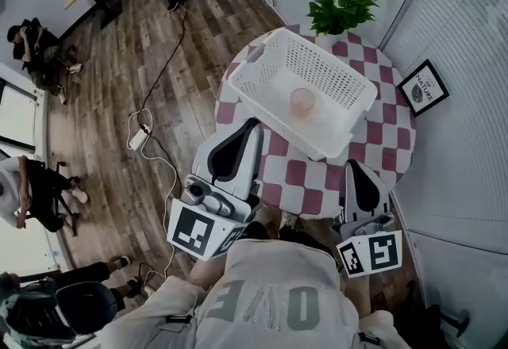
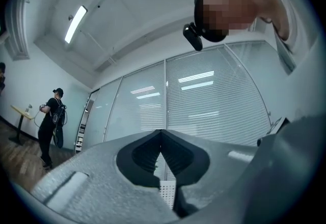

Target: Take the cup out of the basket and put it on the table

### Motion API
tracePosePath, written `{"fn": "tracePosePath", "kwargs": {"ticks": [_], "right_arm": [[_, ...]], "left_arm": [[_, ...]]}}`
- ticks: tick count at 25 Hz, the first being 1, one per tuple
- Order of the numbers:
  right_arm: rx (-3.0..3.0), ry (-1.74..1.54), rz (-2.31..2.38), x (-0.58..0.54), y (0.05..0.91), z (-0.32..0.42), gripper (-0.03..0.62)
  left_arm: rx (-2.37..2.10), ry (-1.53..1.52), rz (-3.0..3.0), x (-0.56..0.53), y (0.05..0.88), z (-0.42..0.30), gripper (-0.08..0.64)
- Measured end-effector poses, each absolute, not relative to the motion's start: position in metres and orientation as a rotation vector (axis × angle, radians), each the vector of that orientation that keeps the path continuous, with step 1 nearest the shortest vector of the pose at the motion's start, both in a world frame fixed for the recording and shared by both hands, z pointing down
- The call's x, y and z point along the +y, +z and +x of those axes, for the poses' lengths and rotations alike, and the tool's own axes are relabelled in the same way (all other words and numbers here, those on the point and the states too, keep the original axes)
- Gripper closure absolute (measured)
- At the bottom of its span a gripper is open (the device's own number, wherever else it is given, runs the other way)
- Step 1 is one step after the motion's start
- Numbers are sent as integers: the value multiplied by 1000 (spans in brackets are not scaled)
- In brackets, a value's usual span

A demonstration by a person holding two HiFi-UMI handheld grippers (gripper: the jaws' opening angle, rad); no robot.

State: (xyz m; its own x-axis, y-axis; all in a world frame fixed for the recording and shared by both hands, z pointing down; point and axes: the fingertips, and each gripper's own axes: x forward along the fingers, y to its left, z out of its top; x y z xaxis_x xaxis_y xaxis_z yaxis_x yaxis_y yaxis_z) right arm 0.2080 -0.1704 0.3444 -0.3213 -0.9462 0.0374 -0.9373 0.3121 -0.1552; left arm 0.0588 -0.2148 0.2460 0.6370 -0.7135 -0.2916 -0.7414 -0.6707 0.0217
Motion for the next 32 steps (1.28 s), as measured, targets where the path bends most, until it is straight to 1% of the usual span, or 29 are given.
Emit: {"fn": "tracePosePath", "kwargs": {"ticks": [3,8,11,16,24,28,29,30,31,32], "right_arm": [[2527,-211,-1728,-184,345,211,583],[2499,-228,-1753,-209,352,215,583],[2474,-160,-1787,-240,347,218,583],[2446,-130,-1811,-267,322,204,583],[2492,23,-1771,-306,290,181,583],[2721,208,-1750,-330,308,167,581],[2823,262,-1780,-337,323,165,569],[2941,291,-1803,-343,342,162,479],[3060,303,-1805,-349,360,159,341],[3171,317,-1784,-354,376,155,304]], "left_arm": [[1207,543,-2791,-223,239,63,555],[1211,516,-2849,-256,262,72,554],[1125,546,-2851,-289,258,76,554],[1138,507,-2830,-324,242,52,554],[1101,491,-2775,-352,234,33,554],[1115,503,-2803,-366,250,27,554],[1126,499,-2821,-367,257,24,554],[1139,493,-2833,-369,263,21,554],[1157,486,-2835,-371,268,18,554],[1180,473,-2825,-374,273,14,554]]}}
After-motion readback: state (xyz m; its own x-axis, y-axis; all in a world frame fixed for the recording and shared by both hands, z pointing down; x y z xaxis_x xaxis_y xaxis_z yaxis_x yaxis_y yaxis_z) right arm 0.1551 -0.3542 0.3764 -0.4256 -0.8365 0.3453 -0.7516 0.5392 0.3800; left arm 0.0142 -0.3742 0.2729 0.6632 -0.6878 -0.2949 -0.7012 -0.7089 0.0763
